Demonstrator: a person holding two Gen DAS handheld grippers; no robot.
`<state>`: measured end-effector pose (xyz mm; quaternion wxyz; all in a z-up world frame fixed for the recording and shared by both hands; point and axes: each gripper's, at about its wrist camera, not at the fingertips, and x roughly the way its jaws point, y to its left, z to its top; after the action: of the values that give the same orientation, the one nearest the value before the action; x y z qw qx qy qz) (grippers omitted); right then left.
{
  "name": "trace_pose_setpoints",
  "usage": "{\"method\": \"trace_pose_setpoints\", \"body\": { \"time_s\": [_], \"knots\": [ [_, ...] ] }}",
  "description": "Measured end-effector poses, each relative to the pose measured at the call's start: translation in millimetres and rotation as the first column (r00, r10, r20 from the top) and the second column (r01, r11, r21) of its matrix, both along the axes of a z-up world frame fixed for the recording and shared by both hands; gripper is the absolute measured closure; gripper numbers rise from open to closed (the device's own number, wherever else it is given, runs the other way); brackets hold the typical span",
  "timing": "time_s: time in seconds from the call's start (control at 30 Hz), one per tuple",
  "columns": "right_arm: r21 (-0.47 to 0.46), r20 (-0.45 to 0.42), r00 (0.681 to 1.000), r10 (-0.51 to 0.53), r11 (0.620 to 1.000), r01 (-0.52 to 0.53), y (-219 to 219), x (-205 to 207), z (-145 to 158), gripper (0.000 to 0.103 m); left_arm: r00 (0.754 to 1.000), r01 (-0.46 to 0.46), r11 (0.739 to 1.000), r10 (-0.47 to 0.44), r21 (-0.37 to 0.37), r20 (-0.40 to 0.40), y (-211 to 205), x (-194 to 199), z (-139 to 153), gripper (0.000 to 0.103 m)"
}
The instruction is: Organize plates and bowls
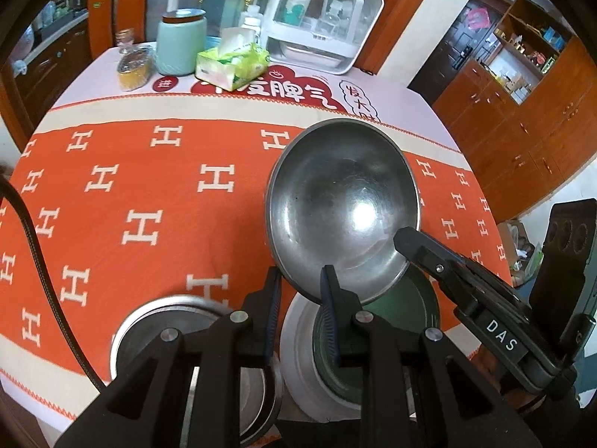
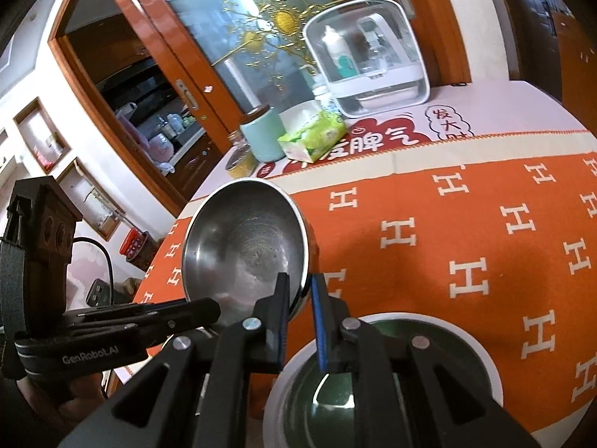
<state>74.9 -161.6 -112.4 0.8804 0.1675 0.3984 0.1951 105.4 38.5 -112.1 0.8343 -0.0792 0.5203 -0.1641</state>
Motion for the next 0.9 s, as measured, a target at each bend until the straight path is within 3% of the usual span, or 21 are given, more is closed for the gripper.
{"method": "trace_pose_setpoints", "body": {
  "time_s": [0.5,0.9],
  "knots": [
    [0.001,0.044,0.992,0.119,0.993,-0.119,38,-32,9,0.091,0.993,-0.114,0.993,0.113,0.011,0.022,41,-52,10,0.083],
    [-0.047,-0.002,0.972,0.236,0.971,-0.236,72,-54,0,0.089,0.977,-0.199,0.98,0.201,0.031,-0.076,72,-79,-13,0.083]
  ]
}}
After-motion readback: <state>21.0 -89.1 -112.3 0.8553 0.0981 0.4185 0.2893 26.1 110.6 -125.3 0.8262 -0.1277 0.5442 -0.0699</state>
